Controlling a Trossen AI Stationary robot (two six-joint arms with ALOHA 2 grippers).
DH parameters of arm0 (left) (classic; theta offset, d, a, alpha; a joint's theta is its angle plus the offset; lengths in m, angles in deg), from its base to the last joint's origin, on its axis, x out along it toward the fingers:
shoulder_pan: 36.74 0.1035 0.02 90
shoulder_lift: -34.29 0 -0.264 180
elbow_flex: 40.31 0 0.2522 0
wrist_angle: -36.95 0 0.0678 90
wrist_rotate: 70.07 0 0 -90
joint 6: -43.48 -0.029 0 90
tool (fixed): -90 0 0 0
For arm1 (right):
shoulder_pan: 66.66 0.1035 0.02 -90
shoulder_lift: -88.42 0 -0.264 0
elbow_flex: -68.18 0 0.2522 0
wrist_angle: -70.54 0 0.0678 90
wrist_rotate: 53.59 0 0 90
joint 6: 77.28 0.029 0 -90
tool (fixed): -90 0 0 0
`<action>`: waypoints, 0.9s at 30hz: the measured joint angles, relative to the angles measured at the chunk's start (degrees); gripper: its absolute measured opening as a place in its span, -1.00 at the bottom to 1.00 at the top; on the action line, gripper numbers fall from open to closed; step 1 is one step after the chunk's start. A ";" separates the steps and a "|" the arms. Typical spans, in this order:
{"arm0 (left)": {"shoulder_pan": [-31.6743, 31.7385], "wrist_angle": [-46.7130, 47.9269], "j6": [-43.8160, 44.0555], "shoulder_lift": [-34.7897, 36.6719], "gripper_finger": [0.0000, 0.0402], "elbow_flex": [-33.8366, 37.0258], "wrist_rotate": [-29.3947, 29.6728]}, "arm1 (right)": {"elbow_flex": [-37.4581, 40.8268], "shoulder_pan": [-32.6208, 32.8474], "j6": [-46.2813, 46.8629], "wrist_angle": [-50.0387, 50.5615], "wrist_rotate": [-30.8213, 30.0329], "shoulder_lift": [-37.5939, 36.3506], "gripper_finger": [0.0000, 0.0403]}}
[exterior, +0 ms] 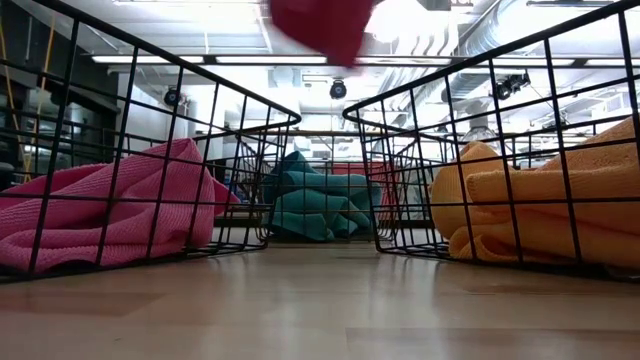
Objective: Sort microfiber towel by color & place in baskets
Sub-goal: Put the pink microfiber cloth into the bottom left wire basket
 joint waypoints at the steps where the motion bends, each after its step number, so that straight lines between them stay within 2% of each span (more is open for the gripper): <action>1: 0.00 0.44 0.02 0.30 -0.07 0.00 0.00 | 1.74 -2.26 -3.46 -6.50 2.12 0.55 -1.00; 4: 0.00 1.33 0.04 0.85 -0.07 0.00 0.00 | 6.31 -8.05 -8.02 -24.38 8.67 2.52 -1.00; 7: 0.00 1.58 0.06 1.11 -0.07 0.00 0.00 | 9.46 -11.95 -7.59 -34.64 13.87 4.84 -1.00; 10: 0.00 1.86 0.02 1.32 -0.07 0.00 -0.02 | 10.99 -13.74 -4.78 -37.47 15.73 6.92 -1.00; 18: 0.00 5.53 0.02 1.03 -0.07 0.00 -0.04 | 11.47 -15.39 5.48 -37.47 16.56 13.24 -0.97; 21: 0.00 5.84 0.04 0.82 -0.07 0.00 0.00 | 11.49 -15.56 8.60 -37.75 17.79 14.61 -0.80; 27: 0.00 5.73 0.01 0.49 -0.07 0.00 0.04 | 11.49 -15.71 4.91 -37.65 19.33 14.34 -0.14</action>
